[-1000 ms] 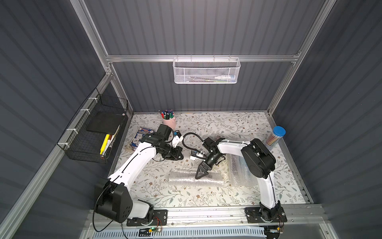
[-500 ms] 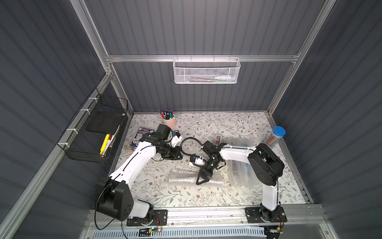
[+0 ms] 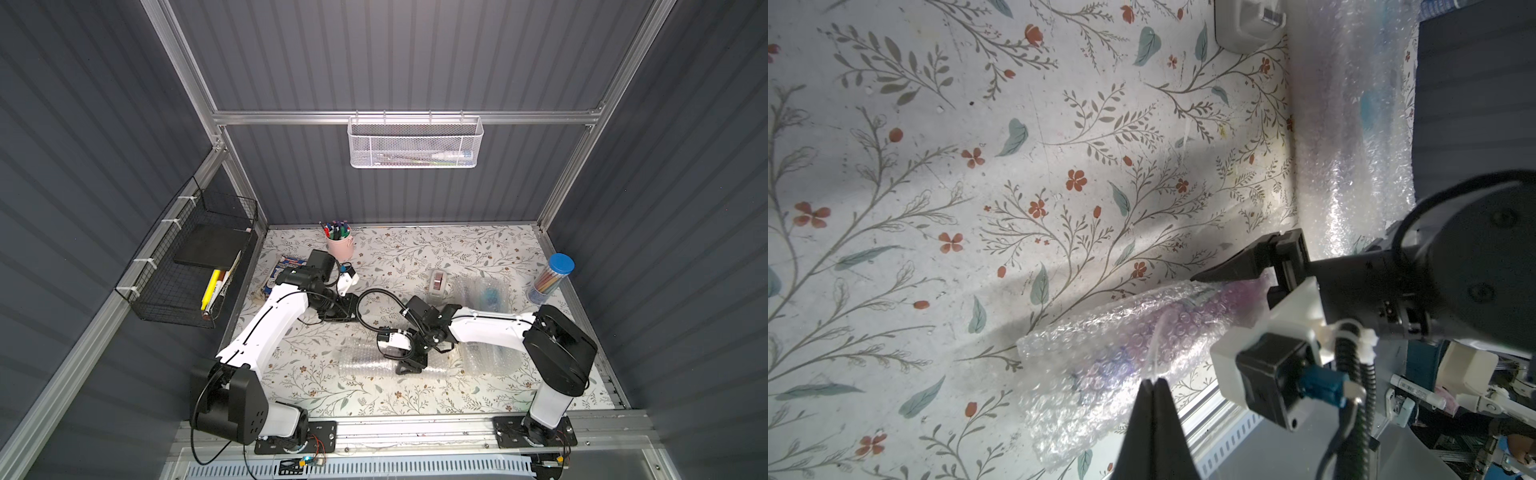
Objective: Wrap wine bottles in bubble wrap
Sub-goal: Adjust the bubble wrap on the bubble wrap.
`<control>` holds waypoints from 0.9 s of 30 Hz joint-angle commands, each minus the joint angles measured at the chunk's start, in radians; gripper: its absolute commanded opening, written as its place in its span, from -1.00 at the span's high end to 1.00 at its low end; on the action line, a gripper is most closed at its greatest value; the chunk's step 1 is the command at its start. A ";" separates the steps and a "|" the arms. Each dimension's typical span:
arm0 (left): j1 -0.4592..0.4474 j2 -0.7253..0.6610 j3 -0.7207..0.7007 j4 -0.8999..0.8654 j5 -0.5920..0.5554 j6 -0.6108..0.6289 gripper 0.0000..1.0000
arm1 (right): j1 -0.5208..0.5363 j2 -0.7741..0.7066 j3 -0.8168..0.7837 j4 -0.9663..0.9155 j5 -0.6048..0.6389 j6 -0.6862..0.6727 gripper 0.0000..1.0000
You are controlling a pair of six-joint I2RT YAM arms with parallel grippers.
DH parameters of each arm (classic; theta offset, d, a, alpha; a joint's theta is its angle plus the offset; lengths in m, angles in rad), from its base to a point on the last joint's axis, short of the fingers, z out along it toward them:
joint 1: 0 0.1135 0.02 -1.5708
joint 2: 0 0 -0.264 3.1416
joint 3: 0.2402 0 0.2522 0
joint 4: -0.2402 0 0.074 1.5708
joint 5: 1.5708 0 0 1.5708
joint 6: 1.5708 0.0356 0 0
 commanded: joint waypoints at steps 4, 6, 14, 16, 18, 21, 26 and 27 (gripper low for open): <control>0.002 0.008 -0.019 -0.012 0.089 0.018 1.00 | 0.106 -0.048 -0.068 0.072 0.252 -0.079 -0.18; 0.002 0.015 -0.032 -0.020 0.133 0.043 1.00 | 0.137 -0.064 -0.091 0.096 0.322 -0.086 -0.17; 0.002 -0.018 -0.173 0.094 0.301 -0.056 1.00 | 0.261 -0.103 -0.175 0.205 0.621 -0.112 -0.15; -0.003 -0.038 -0.216 0.145 0.339 -0.101 1.00 | 0.286 -0.099 -0.188 0.244 0.712 -0.116 -0.15; -0.020 -0.049 -0.253 0.194 0.378 -0.141 1.00 | 0.306 -0.091 -0.196 0.285 0.789 -0.127 -0.15; -0.053 -0.054 -0.275 0.224 0.382 -0.174 1.00 | 0.322 -0.071 -0.193 0.332 0.881 -0.140 -0.14; -0.120 -0.040 -0.337 0.352 0.410 -0.264 1.00 | 0.324 -0.045 -0.190 0.397 0.938 -0.164 -0.15; -0.133 -0.031 -0.345 0.369 0.410 -0.275 1.00 | 0.327 -0.045 -0.188 0.398 0.932 -0.165 -0.14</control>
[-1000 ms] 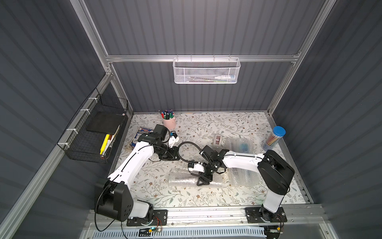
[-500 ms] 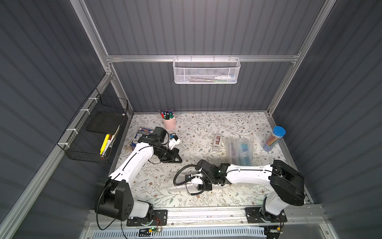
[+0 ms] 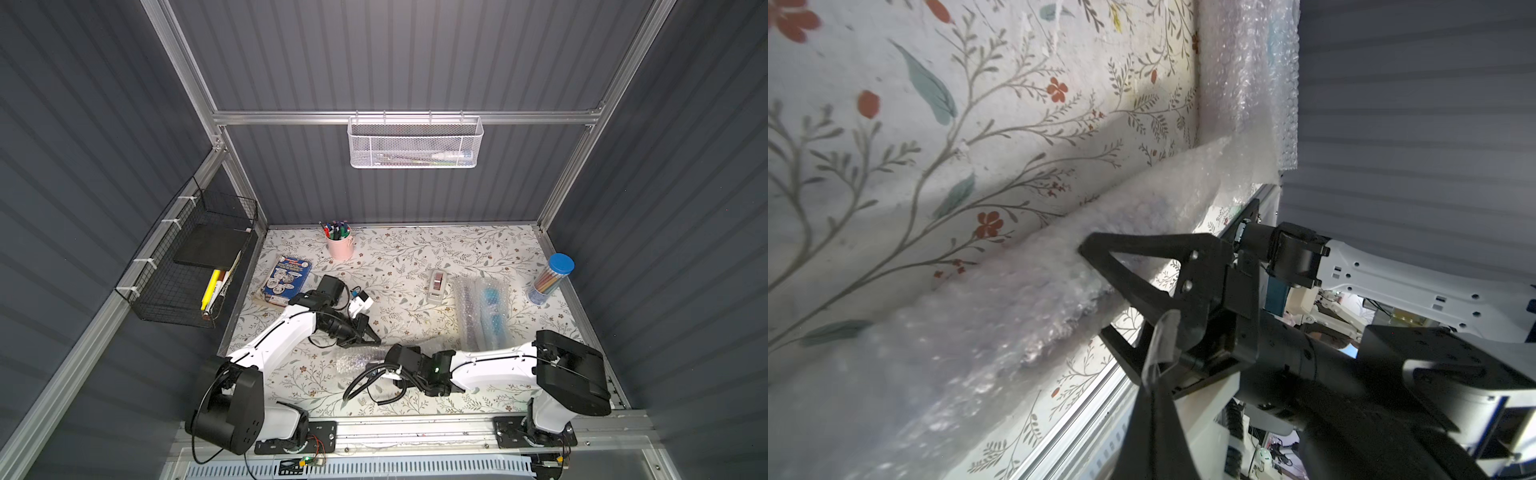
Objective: Wrap wine bottles in bubble wrap
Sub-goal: Adjust the bubble wrap on the bubble wrap.
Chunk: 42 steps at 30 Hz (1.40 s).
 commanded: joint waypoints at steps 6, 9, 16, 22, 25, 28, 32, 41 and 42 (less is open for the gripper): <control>-0.046 0.037 -0.055 0.191 0.040 -0.113 1.00 | 0.028 0.014 -0.036 0.041 0.101 -0.022 -0.16; -0.046 0.059 -0.072 0.236 0.039 -0.134 1.00 | 0.040 0.010 -0.045 0.038 0.103 -0.014 -0.16; -0.046 0.082 -0.116 0.219 -0.014 -0.130 1.00 | 0.051 0.004 -0.053 0.032 0.103 0.010 -0.17; -0.059 0.078 -0.154 0.243 -0.009 -0.156 1.00 | 0.054 0.009 -0.055 0.030 0.108 0.020 -0.19; -0.059 0.084 -0.177 0.230 -0.027 -0.146 1.00 | 0.053 0.005 -0.054 0.027 0.103 0.026 -0.19; -0.059 0.117 -0.176 0.233 -0.044 -0.134 1.00 | 0.053 0.002 -0.048 0.023 0.098 0.028 -0.21; -0.059 0.150 -0.164 0.233 -0.064 -0.119 1.00 | 0.054 -0.015 -0.045 0.022 0.094 0.033 -0.26; -0.059 0.185 -0.182 0.221 -0.075 -0.093 1.00 | 0.002 -0.216 -0.048 -0.030 -0.098 0.185 -0.53; -0.059 0.192 -0.182 0.225 -0.076 -0.091 1.00 | -0.015 -0.250 -0.048 -0.042 -0.140 0.205 -0.54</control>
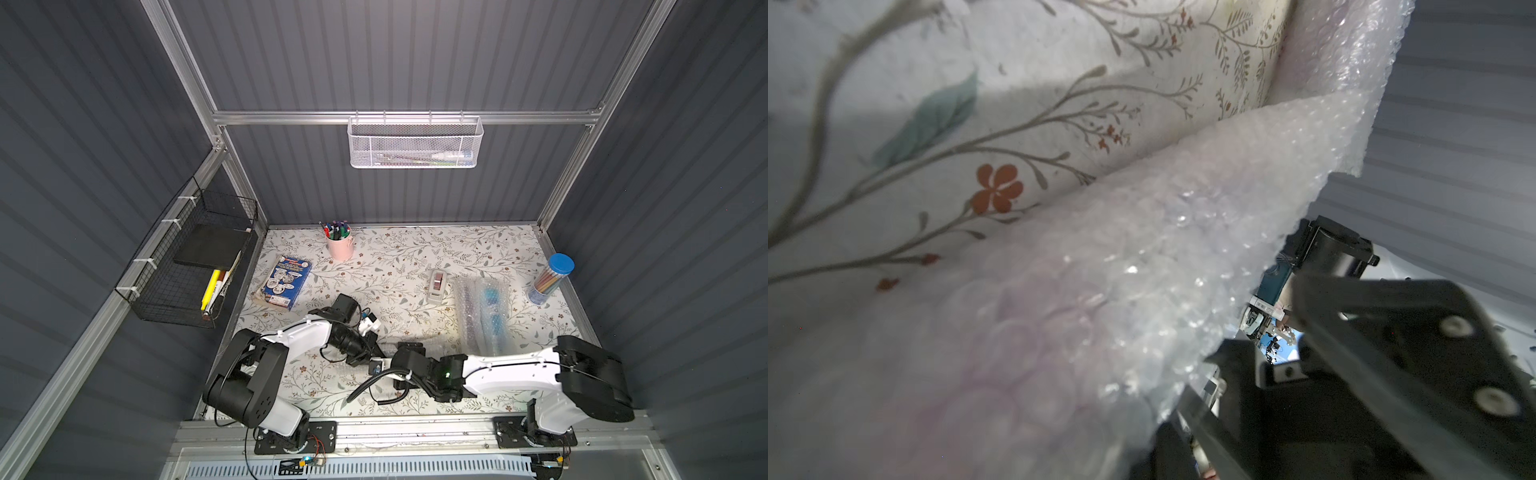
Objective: Wrap wine bottles in bubble wrap
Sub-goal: Adjust the bubble wrap on the bubble wrap.
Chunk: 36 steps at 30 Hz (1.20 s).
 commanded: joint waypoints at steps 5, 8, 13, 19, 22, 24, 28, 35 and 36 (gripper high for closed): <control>-0.004 0.053 -0.009 0.005 -0.105 0.027 1.00 | -0.186 -0.186 -0.009 -0.049 -0.349 0.256 -0.46; -0.003 0.052 -0.009 0.012 -0.105 0.022 1.00 | -0.281 -0.181 -0.001 -0.046 -0.478 0.347 -0.25; -0.003 0.045 -0.005 0.020 -0.105 0.016 1.00 | -0.357 -0.092 0.031 -0.028 -0.654 0.408 -0.07; -0.004 0.021 -0.005 0.020 -0.106 0.007 1.00 | -0.410 0.062 0.115 -0.057 -0.838 0.431 0.12; -0.004 0.019 -0.006 0.017 -0.106 0.008 1.00 | -0.433 0.117 0.143 -0.044 -0.893 0.434 0.25; -0.004 0.001 -0.001 0.011 -0.104 0.005 1.00 | -0.452 0.150 0.158 -0.043 -0.952 0.440 0.39; -0.004 -0.045 0.021 -0.025 -0.106 -0.001 1.00 | -0.459 0.179 0.162 -0.091 -0.989 0.436 0.63; -0.004 -0.097 0.041 -0.060 -0.092 -0.013 1.00 | -0.457 0.165 0.111 -0.105 -1.011 0.427 0.72; -0.004 -0.107 0.047 -0.070 -0.088 -0.015 1.00 | -0.456 0.159 0.105 -0.104 -1.010 0.424 0.72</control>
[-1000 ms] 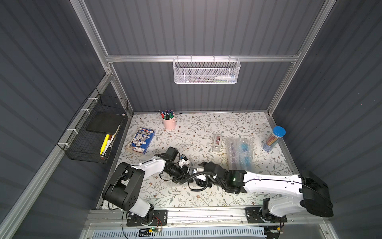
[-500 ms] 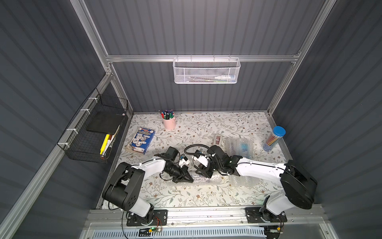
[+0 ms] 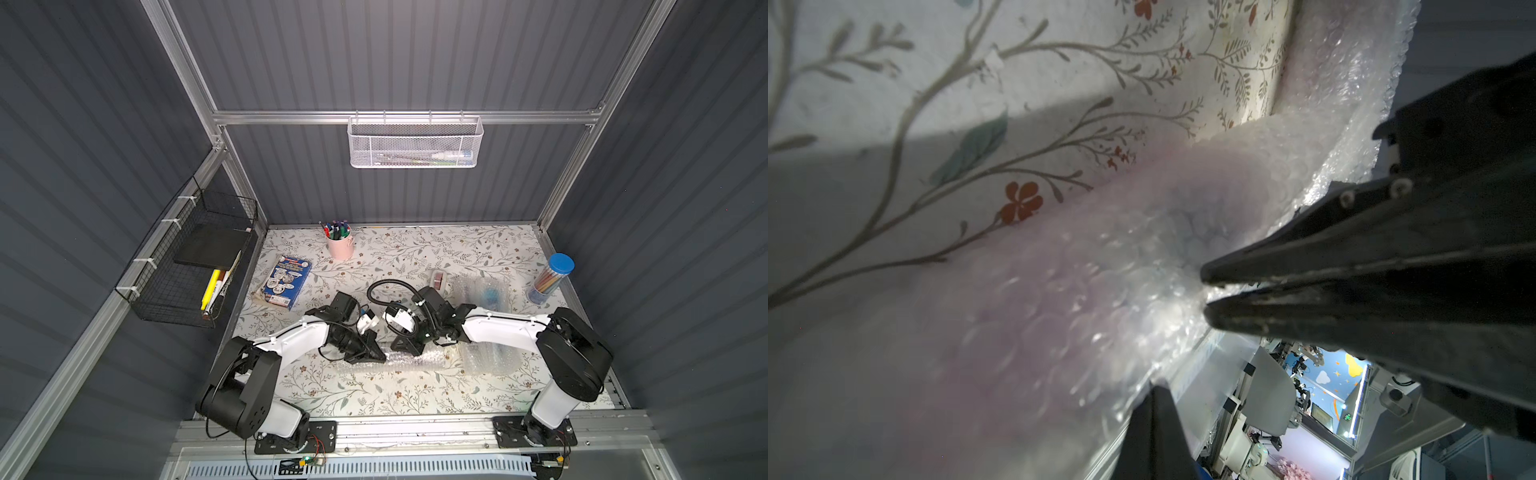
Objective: Wrap wine bottles in bubble wrap
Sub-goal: Adjust the bubble wrap on the bubble wrap, then stick the tape on the bubble wrap.
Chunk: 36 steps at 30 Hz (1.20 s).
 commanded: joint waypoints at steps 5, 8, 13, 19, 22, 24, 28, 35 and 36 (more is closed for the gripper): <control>0.002 -0.096 0.095 -0.114 0.014 -0.010 1.00 | 0.002 -0.014 -0.035 -0.027 -0.045 -0.014 0.72; 0.002 -0.129 0.130 -0.150 0.036 -0.014 1.00 | 0.002 -0.011 -0.038 -0.024 -0.045 -0.017 0.72; 0.002 -0.076 0.159 -0.148 0.011 0.012 1.00 | 0.003 -0.028 -0.043 -0.023 -0.041 -0.020 0.72; 0.002 -0.018 0.105 -0.080 -0.002 -0.005 1.00 | 0.006 -0.047 -0.061 -0.011 -0.031 -0.009 0.72; 0.002 -0.005 0.083 -0.009 -0.009 -0.037 1.00 | 0.007 -0.050 -0.066 0.005 -0.036 -0.001 0.72; 0.000 0.007 0.079 0.019 -0.005 -0.047 1.00 | 0.013 -0.045 -0.060 0.004 -0.033 -0.002 0.72; 0.000 0.027 0.038 0.030 0.006 -0.040 1.00 | 0.014 -0.043 -0.058 0.005 -0.031 -0.002 0.72; 0.000 0.066 0.015 0.047 0.004 -0.024 1.00 | 0.015 -0.043 -0.054 0.004 -0.032 0.003 0.71; 0.000 0.067 0.014 0.048 0.002 -0.023 1.00 | 0.016 -0.043 -0.053 0.002 -0.032 0.000 0.71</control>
